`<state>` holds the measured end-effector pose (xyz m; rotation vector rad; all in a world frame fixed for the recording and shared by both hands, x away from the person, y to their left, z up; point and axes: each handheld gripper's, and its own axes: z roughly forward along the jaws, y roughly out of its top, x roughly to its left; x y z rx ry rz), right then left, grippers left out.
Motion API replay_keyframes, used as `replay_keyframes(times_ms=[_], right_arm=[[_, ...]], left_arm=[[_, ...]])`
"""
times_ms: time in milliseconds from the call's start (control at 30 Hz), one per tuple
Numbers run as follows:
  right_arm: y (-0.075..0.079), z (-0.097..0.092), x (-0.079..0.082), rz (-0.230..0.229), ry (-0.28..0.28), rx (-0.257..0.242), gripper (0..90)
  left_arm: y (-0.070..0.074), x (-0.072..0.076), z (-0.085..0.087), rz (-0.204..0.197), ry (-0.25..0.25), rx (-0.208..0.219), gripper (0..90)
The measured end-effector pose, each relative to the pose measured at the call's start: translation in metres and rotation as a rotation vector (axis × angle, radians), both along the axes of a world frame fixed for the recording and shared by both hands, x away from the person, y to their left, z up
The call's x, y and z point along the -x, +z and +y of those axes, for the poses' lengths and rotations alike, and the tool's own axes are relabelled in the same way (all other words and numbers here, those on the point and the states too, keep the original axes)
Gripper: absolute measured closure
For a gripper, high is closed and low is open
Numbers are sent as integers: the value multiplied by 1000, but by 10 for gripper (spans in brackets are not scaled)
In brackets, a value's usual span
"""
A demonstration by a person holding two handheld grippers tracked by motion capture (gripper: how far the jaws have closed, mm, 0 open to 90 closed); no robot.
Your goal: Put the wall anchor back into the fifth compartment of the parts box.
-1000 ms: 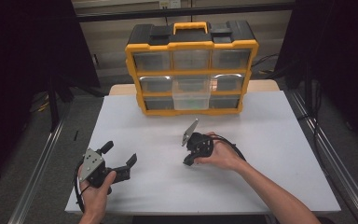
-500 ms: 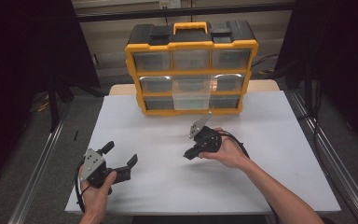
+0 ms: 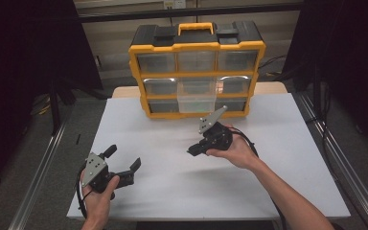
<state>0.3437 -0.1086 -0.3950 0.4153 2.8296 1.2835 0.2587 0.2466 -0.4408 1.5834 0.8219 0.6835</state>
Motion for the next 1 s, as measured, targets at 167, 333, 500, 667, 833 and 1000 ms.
replay_keyframes(times_ms=[167, 333, 500, 667, 833, 1000], right_arm=[[19, -4, -1, -36, -7, -54, 850], [37, -6, -4, -74, -11, -73, 851], [55, -9, -9, -106, -21, -96, 850], [73, -11, -13, -135, -34, -101, 851], [89, -15, -18, -159, -49, -112, 850], [102, -20, -23, -180, -62, -105, 851]], left_arm=[[0, 0, 0, 0, -1, -4, 30], [0, 0, 0, 4, -1, 6, 30], [0, 0, 0, 1, -2, 1, 30], [0, 0, 0, -1, -3, 2, 30], [0, 0, 1, 1, -2, -1, 30], [-1, 0, 0, 1, 0, -12, 30]])
